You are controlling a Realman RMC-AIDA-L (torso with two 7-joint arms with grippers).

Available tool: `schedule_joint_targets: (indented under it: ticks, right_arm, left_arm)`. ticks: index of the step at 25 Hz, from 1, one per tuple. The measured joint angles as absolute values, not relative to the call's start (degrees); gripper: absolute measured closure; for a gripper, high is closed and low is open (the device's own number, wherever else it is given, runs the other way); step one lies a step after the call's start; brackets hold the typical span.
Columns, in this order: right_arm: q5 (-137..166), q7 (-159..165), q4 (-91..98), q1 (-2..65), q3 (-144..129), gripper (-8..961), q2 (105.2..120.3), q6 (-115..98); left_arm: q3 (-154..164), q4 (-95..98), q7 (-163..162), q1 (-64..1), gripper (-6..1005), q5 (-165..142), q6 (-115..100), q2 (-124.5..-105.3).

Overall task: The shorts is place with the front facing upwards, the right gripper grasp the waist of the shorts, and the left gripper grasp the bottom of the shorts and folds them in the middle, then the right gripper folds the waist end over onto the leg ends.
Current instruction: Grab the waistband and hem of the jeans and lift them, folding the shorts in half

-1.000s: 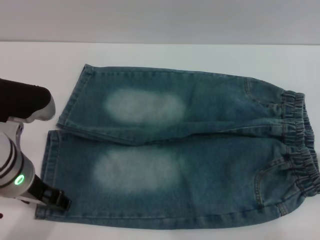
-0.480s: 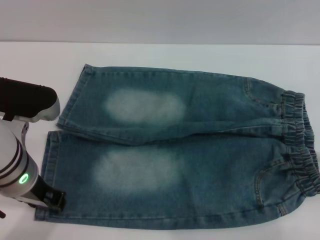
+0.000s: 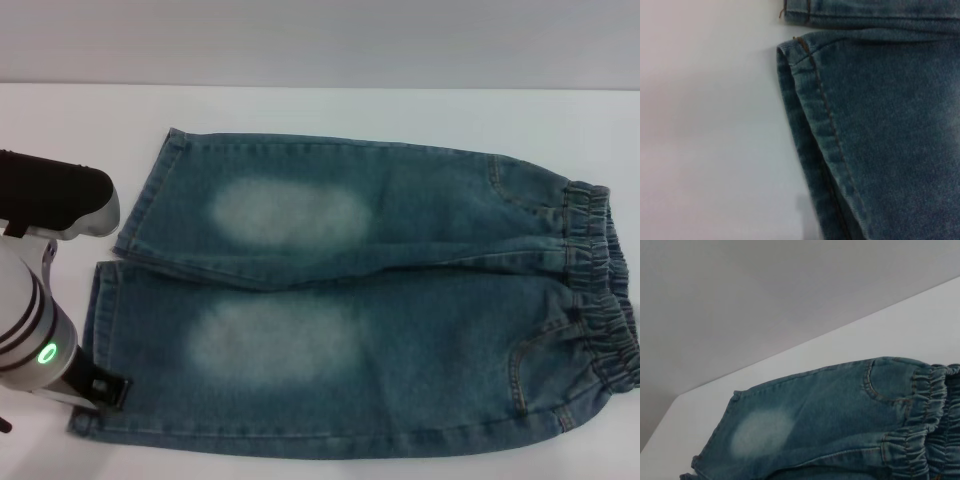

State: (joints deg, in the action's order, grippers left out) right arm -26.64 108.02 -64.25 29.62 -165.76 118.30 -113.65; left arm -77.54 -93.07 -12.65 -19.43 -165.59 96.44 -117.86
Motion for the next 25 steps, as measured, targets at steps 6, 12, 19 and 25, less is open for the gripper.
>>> schedule_joint_targets:
  ticks: [6,12,19,25]
  right_arm:
    - [-26.64,108.09,-64.25,29.33,-165.76,323,118.29,-113.69]
    - [-26.02,108.98,-64.63,28.15,-165.76,323,118.31,-115.65]
    - [-22.98,110.98,-66.67,26.22,-165.74,323,118.45,-117.67]
    - [-21.05,111.16,-67.61,24.56,-165.46,323,118.85,-118.51]
  left_arm:
    - [-77.5,-95.54,-12.65,-19.49,953,-165.6,97.61,-117.86]
    - [-77.36,-97.67,-12.68,-19.1,982,-165.59,98.01,-117.86]
    - [-77.07,-97.86,-12.1,-18.98,982,-165.59,97.83,-117.86]
    - [-76.98,-97.49,-11.2,-18.98,982,-165.59,97.84,-117.81]
